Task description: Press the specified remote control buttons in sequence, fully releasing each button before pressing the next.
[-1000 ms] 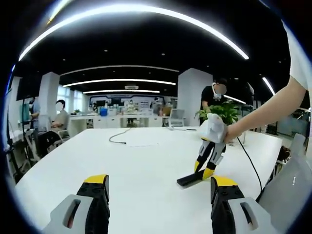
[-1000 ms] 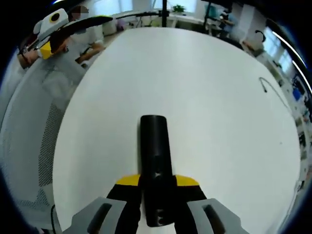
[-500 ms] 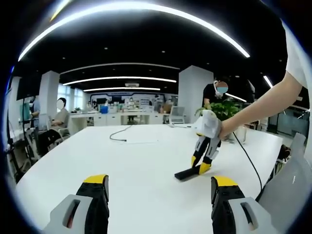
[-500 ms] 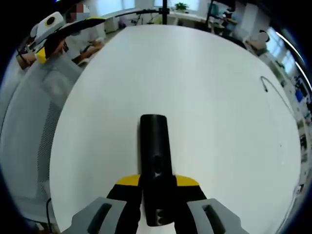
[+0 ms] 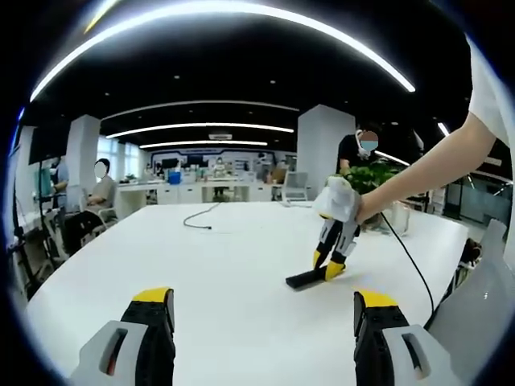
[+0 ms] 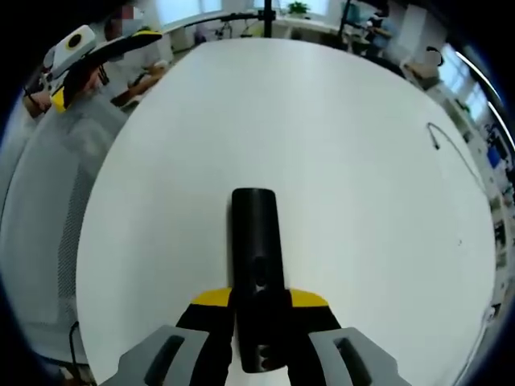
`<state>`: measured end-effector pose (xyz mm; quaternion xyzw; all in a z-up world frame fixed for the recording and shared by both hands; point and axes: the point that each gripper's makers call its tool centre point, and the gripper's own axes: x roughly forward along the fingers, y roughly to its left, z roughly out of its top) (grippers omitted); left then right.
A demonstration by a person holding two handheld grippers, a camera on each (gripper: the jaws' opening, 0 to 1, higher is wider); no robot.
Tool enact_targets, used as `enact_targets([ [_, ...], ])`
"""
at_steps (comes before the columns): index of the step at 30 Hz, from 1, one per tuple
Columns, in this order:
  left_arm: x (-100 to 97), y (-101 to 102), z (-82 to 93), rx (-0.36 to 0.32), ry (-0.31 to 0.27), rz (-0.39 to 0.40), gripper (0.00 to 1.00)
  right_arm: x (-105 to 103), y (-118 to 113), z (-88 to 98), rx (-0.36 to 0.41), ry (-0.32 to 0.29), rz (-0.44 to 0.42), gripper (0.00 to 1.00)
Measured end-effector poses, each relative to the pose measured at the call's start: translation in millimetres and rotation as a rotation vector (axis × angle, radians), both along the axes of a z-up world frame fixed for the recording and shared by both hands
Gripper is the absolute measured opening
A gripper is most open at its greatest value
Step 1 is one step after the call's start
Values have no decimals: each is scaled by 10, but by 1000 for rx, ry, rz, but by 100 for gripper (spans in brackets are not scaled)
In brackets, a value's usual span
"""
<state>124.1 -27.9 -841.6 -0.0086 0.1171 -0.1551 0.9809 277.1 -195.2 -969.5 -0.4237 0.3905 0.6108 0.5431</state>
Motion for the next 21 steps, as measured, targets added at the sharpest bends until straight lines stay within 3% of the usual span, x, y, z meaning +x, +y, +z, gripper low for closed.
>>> enact_targets([
  [11,-9,-11,-51,43,20,-11,93,92,16,6,9,-3,1,21],
  [21,-19,-26,-65,32,35,-18,91,205,41,6,24,10,-51,21],
])
